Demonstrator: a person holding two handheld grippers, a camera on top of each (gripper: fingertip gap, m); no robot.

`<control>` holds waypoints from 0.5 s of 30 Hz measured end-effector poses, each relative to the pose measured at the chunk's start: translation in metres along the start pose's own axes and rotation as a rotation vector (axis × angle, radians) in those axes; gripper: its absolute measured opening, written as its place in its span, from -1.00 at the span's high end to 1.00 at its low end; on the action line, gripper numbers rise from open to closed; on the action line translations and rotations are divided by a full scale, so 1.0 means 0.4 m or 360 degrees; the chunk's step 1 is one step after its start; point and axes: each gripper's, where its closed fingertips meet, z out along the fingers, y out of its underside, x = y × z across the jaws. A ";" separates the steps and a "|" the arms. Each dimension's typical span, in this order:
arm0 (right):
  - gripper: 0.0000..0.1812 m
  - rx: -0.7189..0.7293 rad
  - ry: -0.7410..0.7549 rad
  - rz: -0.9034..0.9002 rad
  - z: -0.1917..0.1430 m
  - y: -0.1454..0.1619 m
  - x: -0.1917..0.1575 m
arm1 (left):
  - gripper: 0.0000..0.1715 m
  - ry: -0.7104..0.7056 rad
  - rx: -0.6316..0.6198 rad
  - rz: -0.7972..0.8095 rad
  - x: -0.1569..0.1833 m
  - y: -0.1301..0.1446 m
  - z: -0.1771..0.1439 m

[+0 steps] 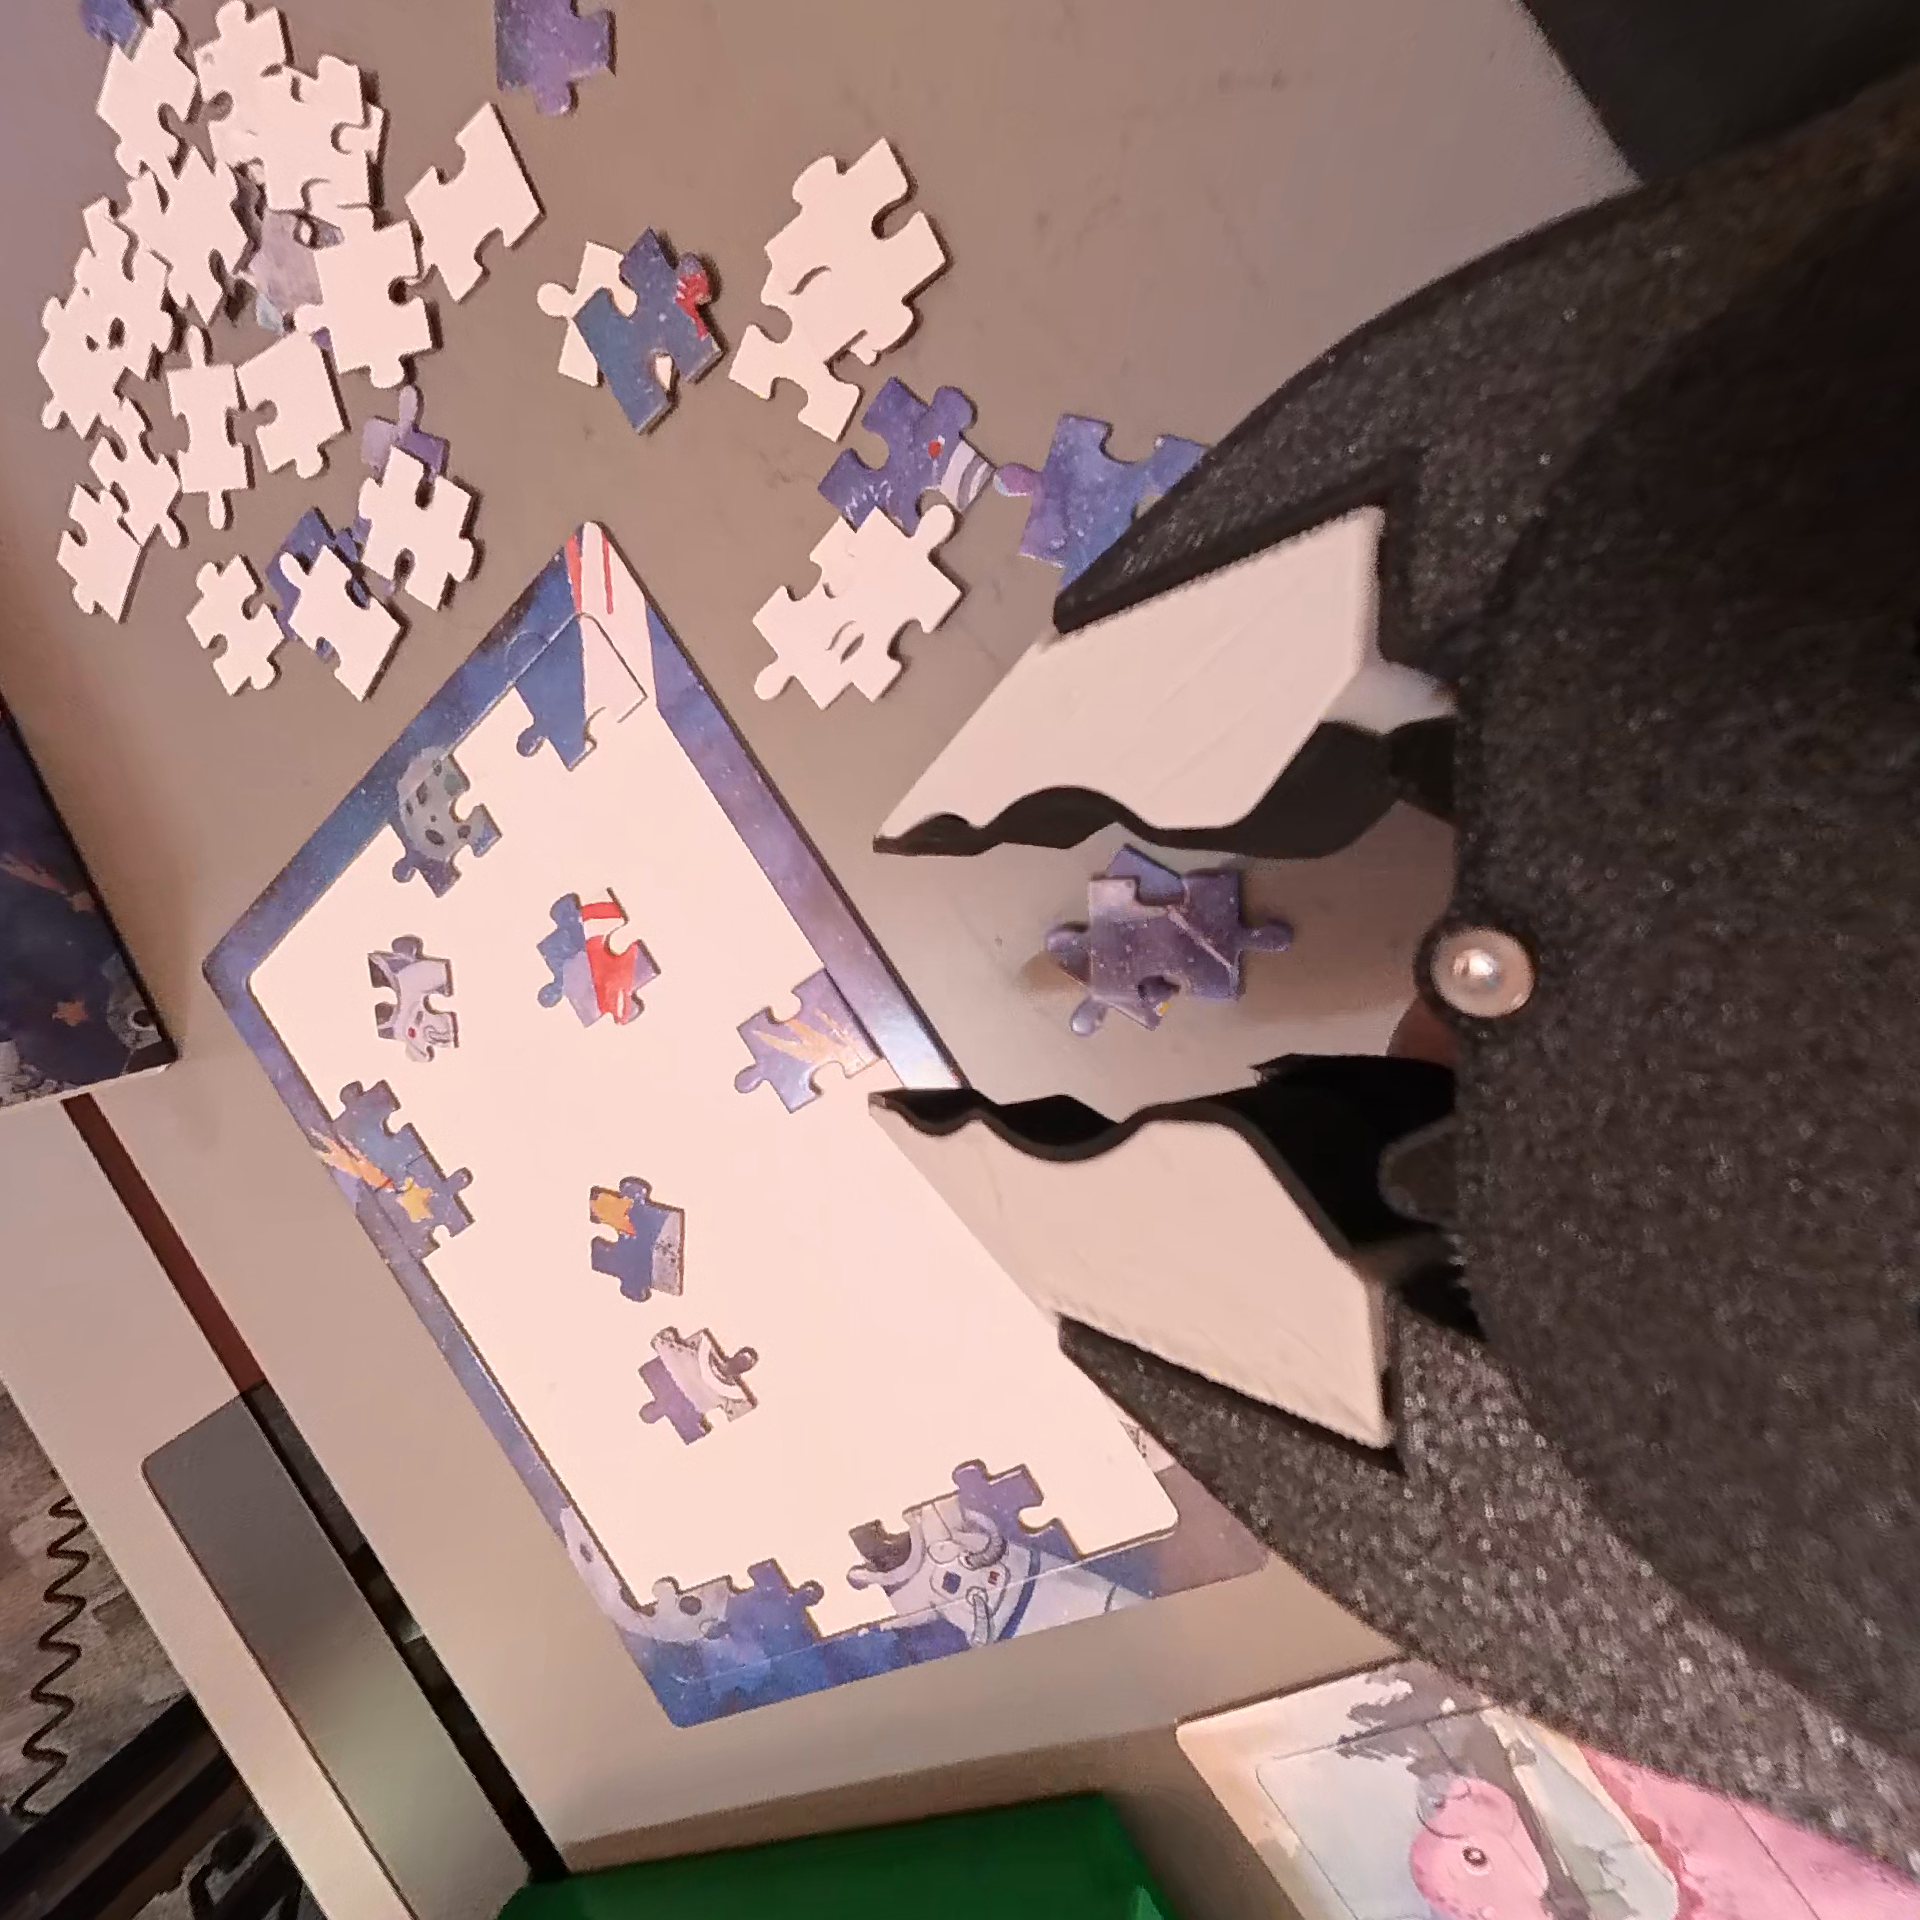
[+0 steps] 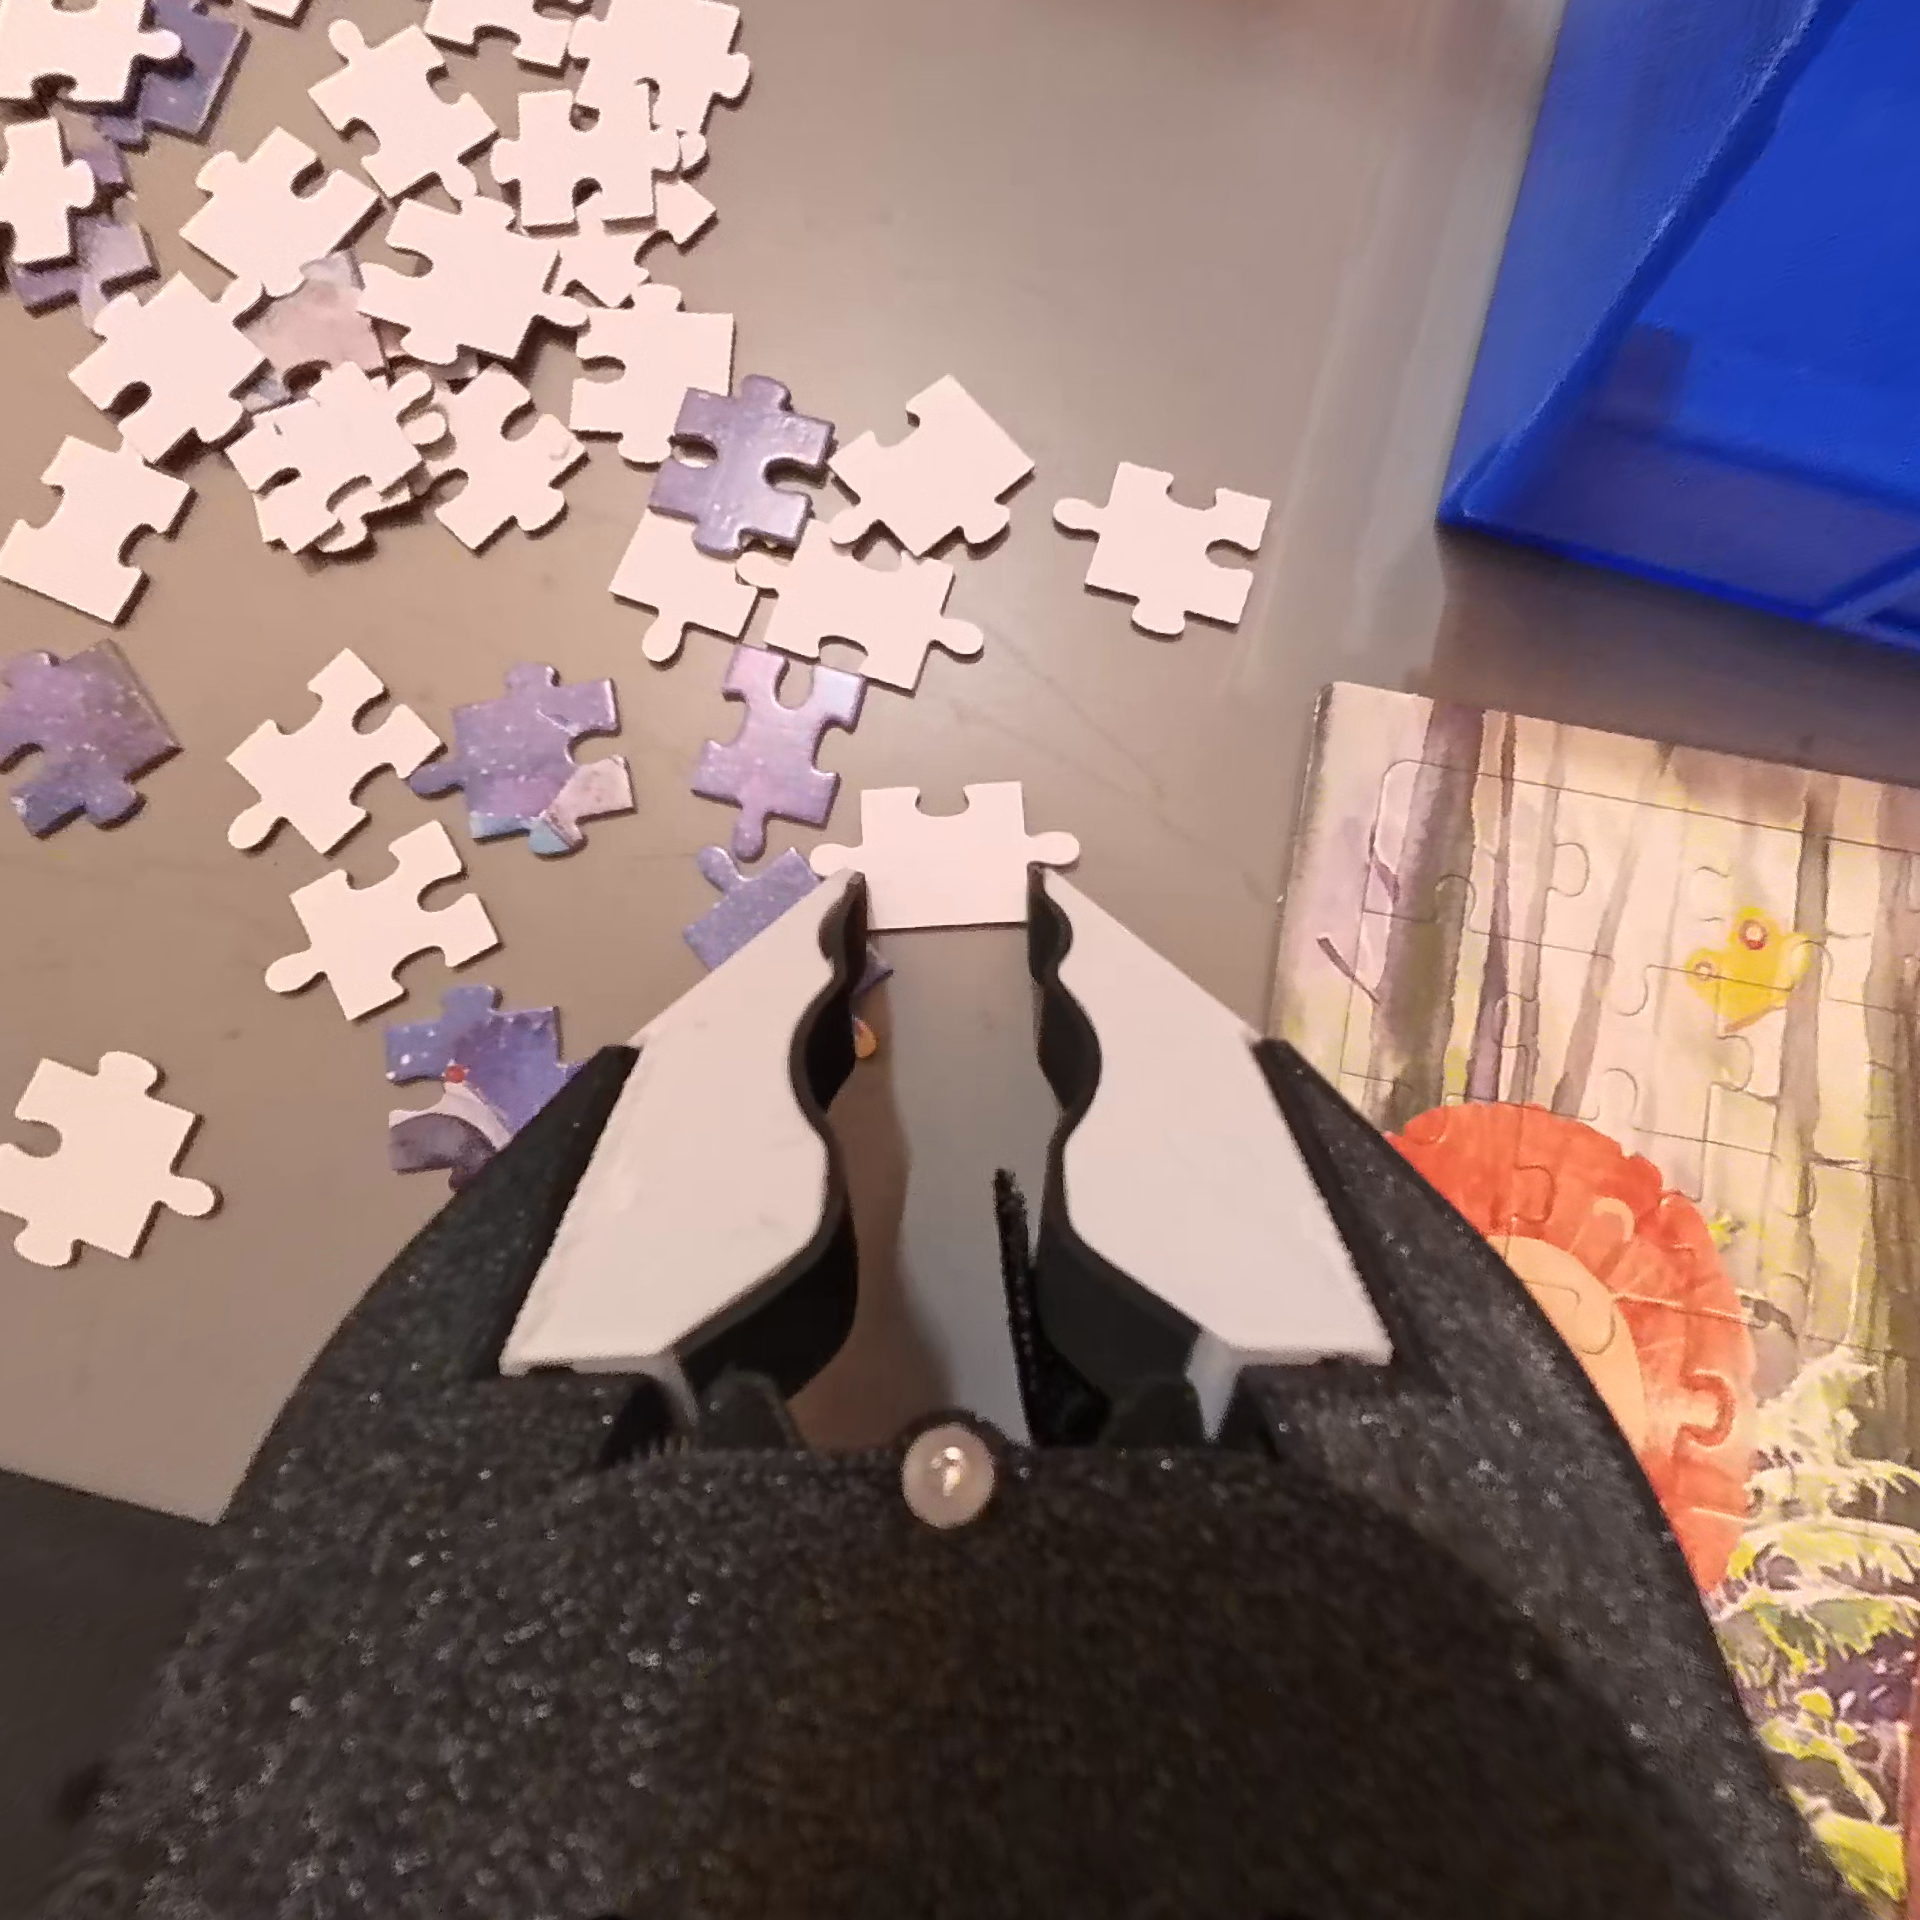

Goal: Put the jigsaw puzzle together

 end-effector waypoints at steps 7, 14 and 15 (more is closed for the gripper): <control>0.67 0.0139 -0.0278 0.0198 -0.034 -0.033 -0.033 | 0.59 0.0191 0.0080 0.0010 0.077 -0.047 -0.022; 0.68 0.0584 -0.2163 0.0773 -0.292 -0.283 -0.375 | 0.52 0.1039 0.0486 0.0145 0.298 -0.248 -0.128; 0.67 0.0594 -0.2457 0.0866 -0.333 -0.315 -0.406 | 0.50 0.1123 0.0548 0.0184 0.319 -0.281 -0.147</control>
